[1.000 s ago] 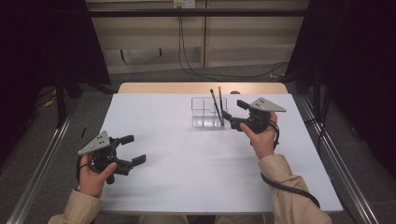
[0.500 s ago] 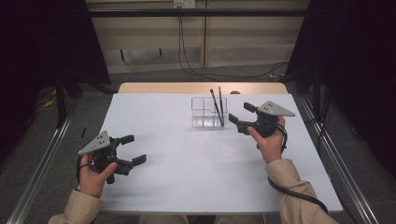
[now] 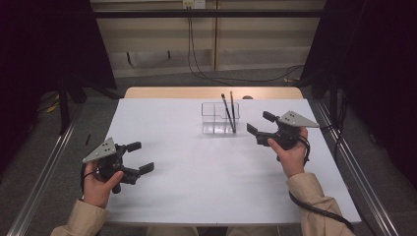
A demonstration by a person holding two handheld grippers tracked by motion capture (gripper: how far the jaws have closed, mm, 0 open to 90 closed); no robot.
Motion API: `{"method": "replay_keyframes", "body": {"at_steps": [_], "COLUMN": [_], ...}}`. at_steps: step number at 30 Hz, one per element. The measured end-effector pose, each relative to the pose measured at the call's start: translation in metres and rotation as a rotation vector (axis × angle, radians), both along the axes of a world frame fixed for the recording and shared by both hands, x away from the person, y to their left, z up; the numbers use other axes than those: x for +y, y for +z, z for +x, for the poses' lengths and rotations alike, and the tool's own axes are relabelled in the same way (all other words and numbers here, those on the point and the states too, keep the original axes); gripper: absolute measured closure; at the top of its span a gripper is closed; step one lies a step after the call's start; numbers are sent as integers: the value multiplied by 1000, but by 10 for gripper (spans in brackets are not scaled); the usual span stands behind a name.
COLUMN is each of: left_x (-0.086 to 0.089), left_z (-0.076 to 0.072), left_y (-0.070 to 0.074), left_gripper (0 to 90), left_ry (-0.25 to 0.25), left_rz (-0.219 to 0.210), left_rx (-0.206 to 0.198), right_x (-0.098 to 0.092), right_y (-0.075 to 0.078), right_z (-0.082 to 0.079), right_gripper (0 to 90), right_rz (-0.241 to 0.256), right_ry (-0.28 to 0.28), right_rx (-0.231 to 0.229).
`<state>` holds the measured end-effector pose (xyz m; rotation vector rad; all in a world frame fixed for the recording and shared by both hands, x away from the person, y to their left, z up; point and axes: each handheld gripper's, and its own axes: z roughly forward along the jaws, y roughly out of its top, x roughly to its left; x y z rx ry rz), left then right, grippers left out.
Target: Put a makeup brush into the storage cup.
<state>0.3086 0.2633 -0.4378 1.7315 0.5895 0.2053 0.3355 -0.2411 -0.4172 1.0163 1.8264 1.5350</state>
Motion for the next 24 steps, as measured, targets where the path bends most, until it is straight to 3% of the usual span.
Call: {"method": "replay_keyframes", "body": {"at_steps": [24], "left_x": [-1], "left_z": [0], "left_y": [0], "left_gripper": [8], "left_ry": [-2], "left_rz": [3], "left_rx": [4], "right_x": [-19], "right_y": [-3], "right_z": [-18], "right_gripper": [170], "right_rz": [-3], "right_ry": [-19], "right_rx": [22]}}
